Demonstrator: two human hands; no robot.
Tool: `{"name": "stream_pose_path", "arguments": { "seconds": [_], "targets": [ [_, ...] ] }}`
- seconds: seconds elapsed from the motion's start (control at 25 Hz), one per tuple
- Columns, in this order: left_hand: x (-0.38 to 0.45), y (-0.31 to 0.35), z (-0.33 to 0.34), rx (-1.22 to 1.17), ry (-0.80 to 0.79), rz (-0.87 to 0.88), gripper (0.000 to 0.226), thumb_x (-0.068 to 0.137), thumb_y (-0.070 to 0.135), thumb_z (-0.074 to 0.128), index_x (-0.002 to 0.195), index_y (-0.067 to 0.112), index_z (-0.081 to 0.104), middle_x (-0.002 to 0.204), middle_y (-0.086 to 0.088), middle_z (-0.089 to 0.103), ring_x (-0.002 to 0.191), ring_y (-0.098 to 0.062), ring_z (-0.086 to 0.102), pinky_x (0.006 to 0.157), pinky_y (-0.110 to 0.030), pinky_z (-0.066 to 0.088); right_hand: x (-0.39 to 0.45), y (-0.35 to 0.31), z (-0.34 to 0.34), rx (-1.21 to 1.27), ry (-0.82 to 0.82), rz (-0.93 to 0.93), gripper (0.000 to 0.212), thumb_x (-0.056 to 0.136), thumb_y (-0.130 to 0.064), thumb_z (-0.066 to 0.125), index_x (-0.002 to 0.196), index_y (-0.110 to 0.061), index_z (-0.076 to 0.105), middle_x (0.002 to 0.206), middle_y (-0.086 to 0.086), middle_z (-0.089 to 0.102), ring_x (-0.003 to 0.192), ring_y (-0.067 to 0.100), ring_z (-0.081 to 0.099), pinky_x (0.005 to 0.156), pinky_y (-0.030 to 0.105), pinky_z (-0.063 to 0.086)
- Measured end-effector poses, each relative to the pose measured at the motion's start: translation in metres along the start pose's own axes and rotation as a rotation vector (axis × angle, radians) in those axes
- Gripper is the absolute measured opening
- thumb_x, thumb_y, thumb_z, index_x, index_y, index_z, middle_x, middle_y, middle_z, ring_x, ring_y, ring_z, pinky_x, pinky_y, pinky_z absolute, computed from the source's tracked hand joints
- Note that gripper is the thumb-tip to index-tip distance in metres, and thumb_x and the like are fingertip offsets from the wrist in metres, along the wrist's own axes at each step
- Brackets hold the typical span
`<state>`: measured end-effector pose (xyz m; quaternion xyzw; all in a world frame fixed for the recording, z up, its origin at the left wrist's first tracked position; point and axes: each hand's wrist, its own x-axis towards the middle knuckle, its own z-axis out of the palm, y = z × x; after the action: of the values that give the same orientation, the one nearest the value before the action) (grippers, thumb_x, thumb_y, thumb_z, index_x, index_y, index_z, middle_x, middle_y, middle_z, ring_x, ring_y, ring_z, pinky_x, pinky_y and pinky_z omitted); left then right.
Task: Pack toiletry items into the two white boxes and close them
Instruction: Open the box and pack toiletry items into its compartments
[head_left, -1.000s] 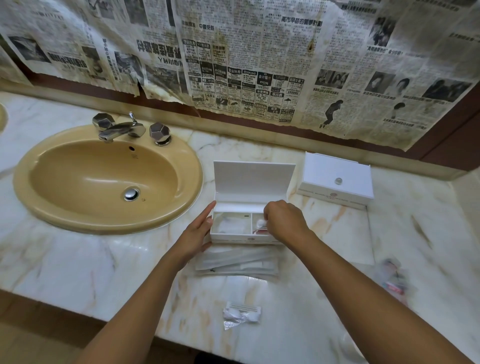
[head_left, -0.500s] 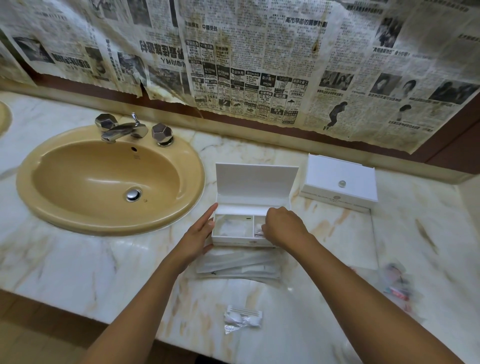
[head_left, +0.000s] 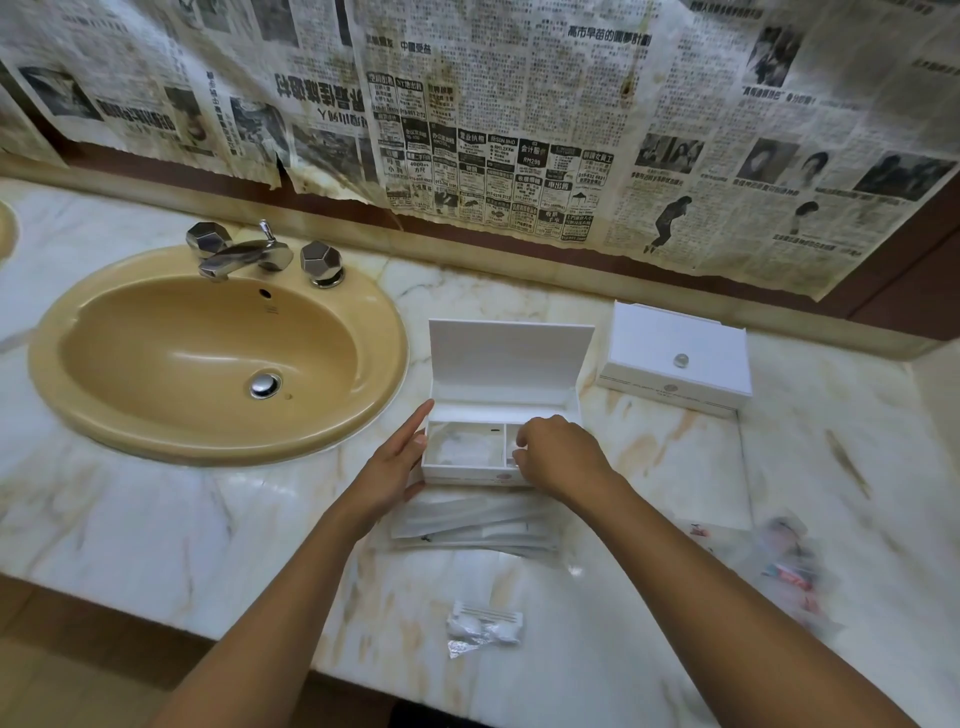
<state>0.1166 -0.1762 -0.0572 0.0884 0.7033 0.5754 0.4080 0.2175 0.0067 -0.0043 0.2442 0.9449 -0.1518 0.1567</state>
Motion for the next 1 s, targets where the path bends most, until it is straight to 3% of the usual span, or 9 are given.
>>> {"name": "stream_pose_path", "arguments": {
  "seconds": [0.08, 0.24, 0.36, 0.56, 0.72, 0.84, 0.92, 1.0],
  "targets": [
    [-0.001, 0.001, 0.001, -0.006, 0.004, -0.003, 0.039, 0.105, 0.035, 0.038, 0.131, 0.063, 0.044, 0.146, 0.011, 0.048, 0.131, -0.007, 0.047, 0.094, -0.025, 0.049, -0.01, -0.008, -0.002, 0.024, 0.069, -0.052, 0.024, 0.09, -0.015, 0.052, 0.107, -0.006, 0.066, 0.104, 0.011, 0.067, 0.094, 0.03, 0.063, 0.08, 0.037, 0.053],
    [-0.001, 0.002, 0.002, 0.003, 0.016, -0.003, 0.039, 0.105, 0.034, 0.037, 0.13, 0.064, 0.044, 0.144, 0.013, 0.05, 0.128, -0.007, 0.05, 0.089, -0.021, 0.05, -0.039, -0.029, 0.005, 0.056, 0.063, -0.198, 0.021, 0.089, -0.017, 0.055, 0.106, -0.012, 0.068, 0.108, 0.009, 0.066, 0.098, 0.028, 0.062, 0.084, 0.037, 0.051],
    [0.0, 0.001, 0.002, 0.009, 0.013, 0.001, 0.04, 0.105, 0.035, 0.037, 0.133, 0.063, 0.042, 0.146, 0.011, 0.048, 0.13, -0.009, 0.049, 0.085, -0.018, 0.051, -0.061, -0.038, 0.025, -0.038, -0.076, -0.293, 0.024, 0.083, -0.019, 0.064, 0.106, -0.015, 0.067, 0.109, 0.009, 0.065, 0.099, 0.03, 0.062, 0.08, 0.034, 0.047],
    [-0.002, 0.003, 0.003, 0.003, 0.014, -0.006, 0.04, 0.105, 0.034, 0.037, 0.135, 0.061, 0.041, 0.144, 0.012, 0.05, 0.126, -0.007, 0.051, 0.08, -0.015, 0.053, -0.084, -0.033, 0.065, -0.185, -0.35, -0.368, 0.06, 0.073, -0.022, 0.079, 0.124, -0.013, 0.047, 0.12, 0.012, 0.053, 0.106, 0.033, 0.057, 0.073, 0.034, 0.037],
    [-0.002, 0.003, 0.003, -0.003, 0.018, -0.011, 0.04, 0.105, 0.034, 0.036, 0.135, 0.059, 0.042, 0.143, 0.011, 0.051, 0.125, -0.006, 0.052, 0.078, -0.014, 0.053, -0.083, -0.029, 0.082, -0.166, -0.22, -0.406, 0.038, 0.082, 0.0, 0.061, 0.116, -0.005, 0.047, 0.111, 0.017, 0.053, 0.098, 0.037, 0.057, 0.053, 0.03, 0.023],
    [0.0, 0.001, 0.002, 0.002, 0.013, 0.001, 0.038, 0.105, 0.037, 0.038, 0.128, 0.067, 0.044, 0.148, 0.012, 0.046, 0.131, -0.009, 0.048, 0.092, -0.024, 0.051, -0.074, -0.028, 0.08, -0.131, -0.157, -0.413, 0.029, 0.081, 0.007, 0.054, 0.108, -0.002, 0.053, 0.106, 0.019, 0.058, 0.095, 0.036, 0.057, 0.052, 0.031, 0.02],
    [0.001, 0.0, 0.001, 0.008, 0.009, 0.003, 0.037, 0.104, 0.039, 0.038, 0.126, 0.069, 0.044, 0.149, 0.011, 0.044, 0.135, -0.01, 0.044, 0.102, -0.032, 0.047, -0.071, -0.029, 0.077, -0.107, -0.097, -0.462, 0.027, 0.074, 0.006, 0.062, 0.1, -0.001, 0.056, 0.093, 0.019, 0.062, 0.079, 0.035, 0.059, 0.046, 0.027, 0.01],
    [0.001, -0.001, 0.001, 0.011, 0.006, 0.004, 0.037, 0.104, 0.04, 0.038, 0.126, 0.069, 0.043, 0.15, 0.01, 0.044, 0.135, -0.011, 0.043, 0.106, -0.036, 0.045, -0.072, -0.033, 0.068, -0.115, -0.082, -0.449, 0.033, 0.057, 0.001, 0.079, 0.079, -0.007, 0.057, 0.068, 0.013, 0.062, 0.051, 0.028, 0.049, 0.047, 0.022, -0.001]
  ]
}}
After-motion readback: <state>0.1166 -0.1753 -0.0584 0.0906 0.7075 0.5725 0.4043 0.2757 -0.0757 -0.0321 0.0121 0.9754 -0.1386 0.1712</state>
